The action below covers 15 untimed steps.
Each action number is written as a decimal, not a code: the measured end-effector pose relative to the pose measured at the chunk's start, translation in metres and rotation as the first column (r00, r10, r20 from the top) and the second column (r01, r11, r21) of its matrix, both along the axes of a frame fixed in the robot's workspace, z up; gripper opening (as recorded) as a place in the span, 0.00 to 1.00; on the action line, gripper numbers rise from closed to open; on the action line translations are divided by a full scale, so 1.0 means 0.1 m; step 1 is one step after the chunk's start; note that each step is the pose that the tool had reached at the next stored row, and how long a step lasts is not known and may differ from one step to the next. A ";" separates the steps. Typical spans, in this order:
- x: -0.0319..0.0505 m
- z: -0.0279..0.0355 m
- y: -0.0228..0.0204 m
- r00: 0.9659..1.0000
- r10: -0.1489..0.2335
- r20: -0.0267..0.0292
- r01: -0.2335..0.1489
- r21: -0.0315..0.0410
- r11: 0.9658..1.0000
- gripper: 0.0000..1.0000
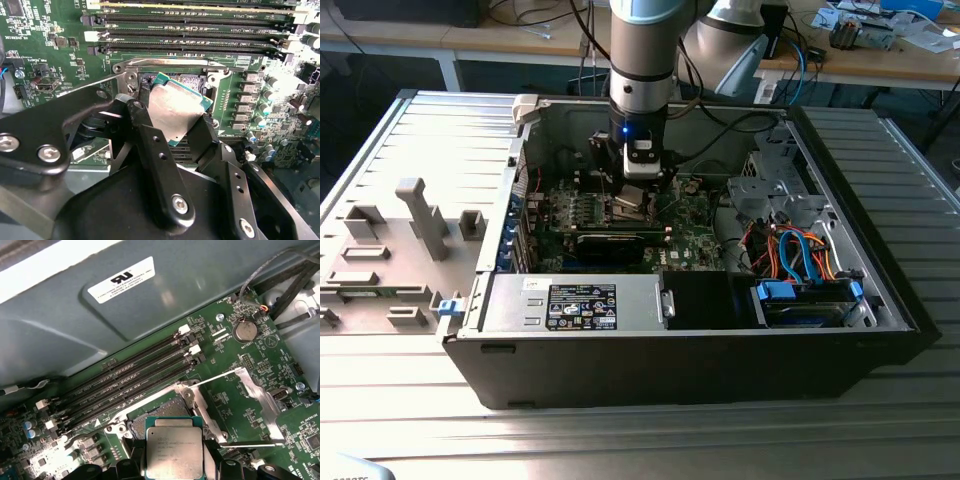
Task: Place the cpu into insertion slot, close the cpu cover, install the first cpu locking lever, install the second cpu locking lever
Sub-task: 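Place the cpu into insertion slot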
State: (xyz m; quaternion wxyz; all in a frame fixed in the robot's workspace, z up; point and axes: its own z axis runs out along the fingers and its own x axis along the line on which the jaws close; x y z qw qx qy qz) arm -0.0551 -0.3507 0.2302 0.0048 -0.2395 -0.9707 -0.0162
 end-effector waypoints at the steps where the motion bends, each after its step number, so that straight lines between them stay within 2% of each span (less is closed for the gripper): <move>1: 0.000 -0.001 0.000 1.000 -0.007 0.000 0.007 0.000 1.000 0.54; 15: 0.000 -0.009 0.000 0.997 -0.082 0.000 0.082 0.000 0.997 0.54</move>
